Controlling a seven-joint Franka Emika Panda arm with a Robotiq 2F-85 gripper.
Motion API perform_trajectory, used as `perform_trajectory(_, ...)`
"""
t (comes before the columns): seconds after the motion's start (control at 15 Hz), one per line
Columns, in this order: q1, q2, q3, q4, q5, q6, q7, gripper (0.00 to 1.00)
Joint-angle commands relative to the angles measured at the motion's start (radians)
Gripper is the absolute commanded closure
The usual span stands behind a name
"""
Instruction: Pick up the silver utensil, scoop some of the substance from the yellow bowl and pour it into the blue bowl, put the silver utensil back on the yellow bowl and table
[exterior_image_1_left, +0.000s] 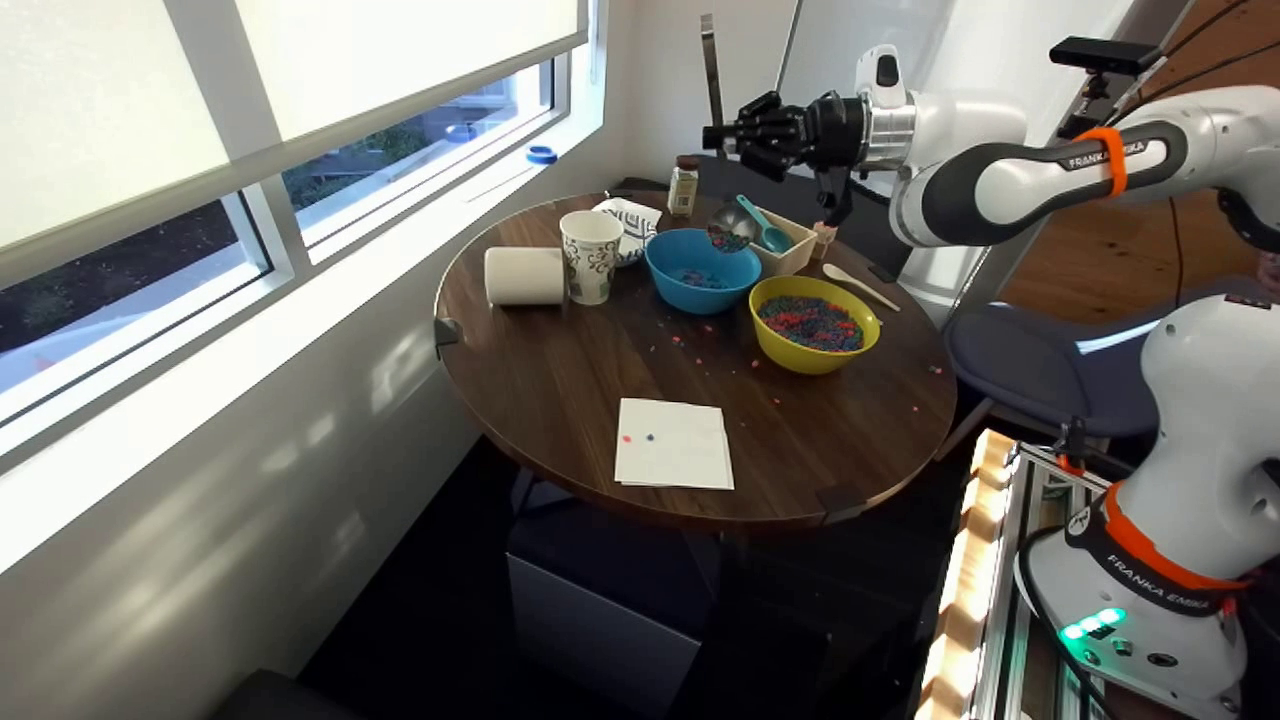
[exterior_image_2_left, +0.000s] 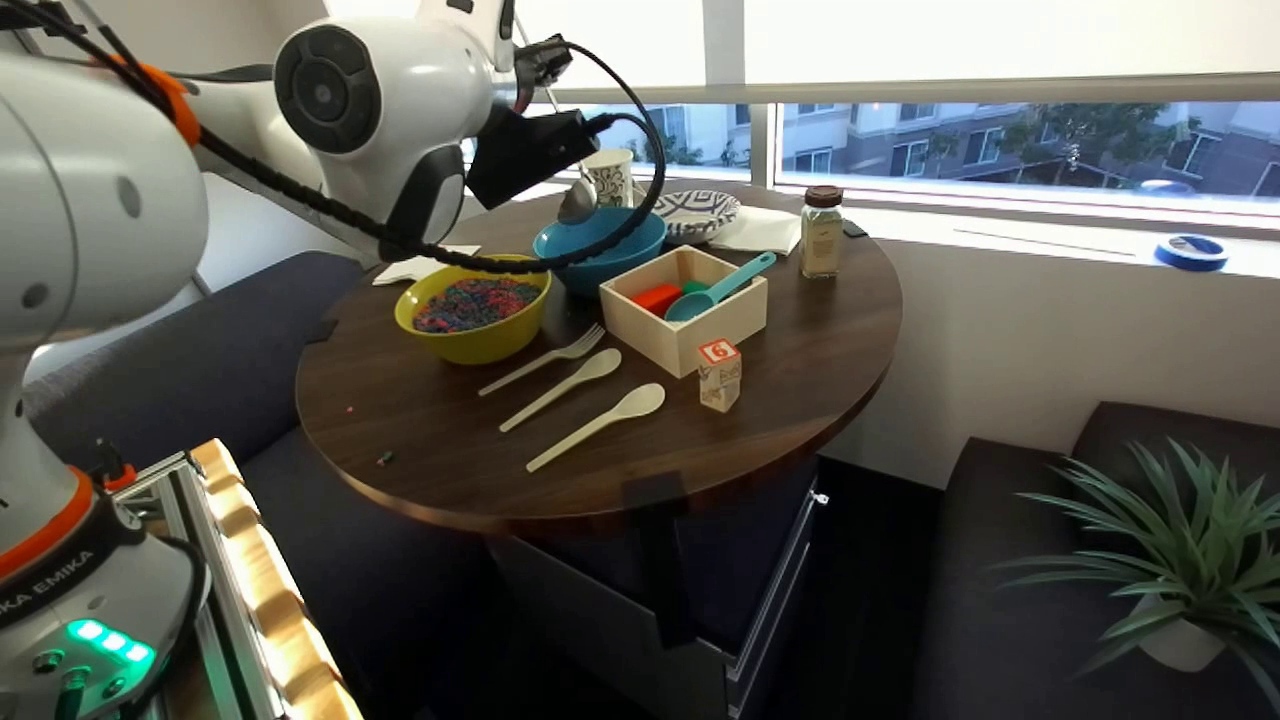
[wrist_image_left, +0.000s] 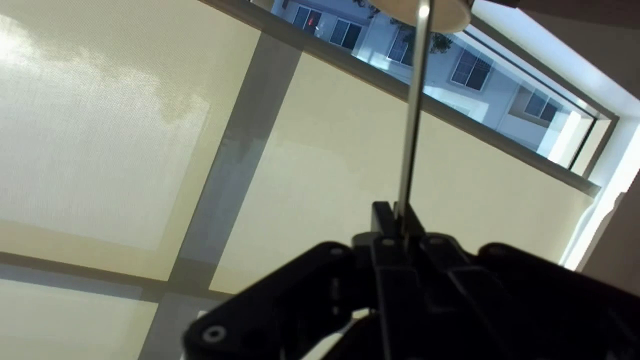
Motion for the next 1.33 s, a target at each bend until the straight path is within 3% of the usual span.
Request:
perform_trajectory(0.0, 0.051, 0.234, -0.023, 0.003, 0.022, 0.094, -0.021, 0.99)
perform_trajectory(0.4, 0.095, 0.498, -0.032, -0.025, 0.033, 0.202, -0.09, 0.99)
perform_trajectory(0.8, 0.134, 0.761, -0.063, -0.097, 0.079, 0.382, -0.231, 0.99)
perform_trajectory(1.27, 0.196, 1.011, -0.101, -0.168, 0.253, 0.541, -0.454, 0.99)
